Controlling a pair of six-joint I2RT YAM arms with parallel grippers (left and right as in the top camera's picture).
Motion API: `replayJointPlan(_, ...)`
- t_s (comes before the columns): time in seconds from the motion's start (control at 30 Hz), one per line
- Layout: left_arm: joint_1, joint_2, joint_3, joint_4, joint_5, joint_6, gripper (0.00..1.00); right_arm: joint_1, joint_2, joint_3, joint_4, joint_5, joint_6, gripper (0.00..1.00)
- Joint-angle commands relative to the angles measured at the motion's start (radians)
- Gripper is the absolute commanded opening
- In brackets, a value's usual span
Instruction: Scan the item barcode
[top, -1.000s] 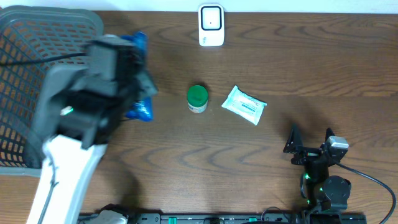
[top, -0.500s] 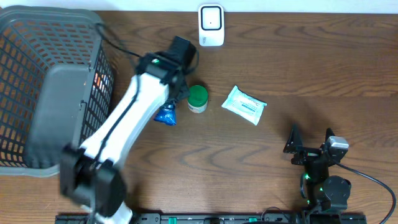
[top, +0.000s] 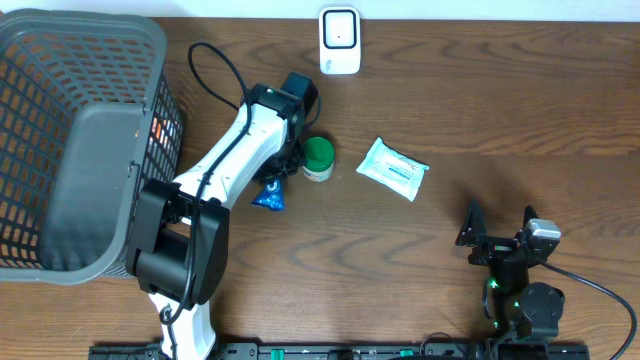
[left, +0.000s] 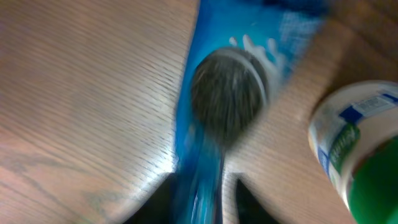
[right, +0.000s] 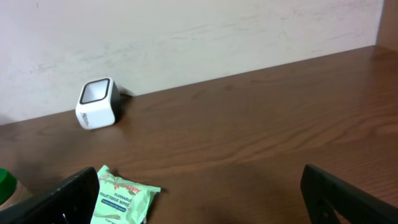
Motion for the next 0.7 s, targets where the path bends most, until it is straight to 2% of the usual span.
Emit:
replayJointPlan(0.0, 0.003, -0.010, 0.002, -0.005, -0.112, -0.005, 0.62, 0.010, -0.005, -0.002, -0.004, 0.005, 0.008, 0.99)
replayJointPlan(0.13, 0.003, -0.020, 0.002, -0.007, -0.137, -0.002, 0.66, 0.010, -0.005, -0.002, -0.004, 0.005, 0.008, 0.99)
replayJointPlan(0.17, 0.003, -0.024, 0.002, -0.007, -0.137, -0.002, 0.66, 0.010, -0.005, -0.002, -0.004, 0.005, 0.008, 0.99)
replayJointPlan(0.2, 0.003, -0.027, 0.002, -0.007, -0.137, -0.002, 0.61, 0.010, -0.005, -0.002, -0.004, 0.005, 0.008, 0.99)
replayJointPlan(0.3, 0.003, -0.030, 0.002, -0.003, -0.136, -0.003, 0.10, 0.010, -0.005, -0.002, -0.004, 0.005, 0.008, 0.99)
replayJointPlan(0.33, 0.003, -0.030, 0.002, -0.002, -0.134, -0.003, 0.08, 0.010, -0.005, -0.002, -0.004, 0.005, 0.008, 0.99)
replayJointPlan(0.67, 0.003, -0.030, -0.031, 0.072, -0.032, -0.006, 0.08, 0.010, -0.005, -0.002, -0.004, 0.005, 0.008, 0.99)
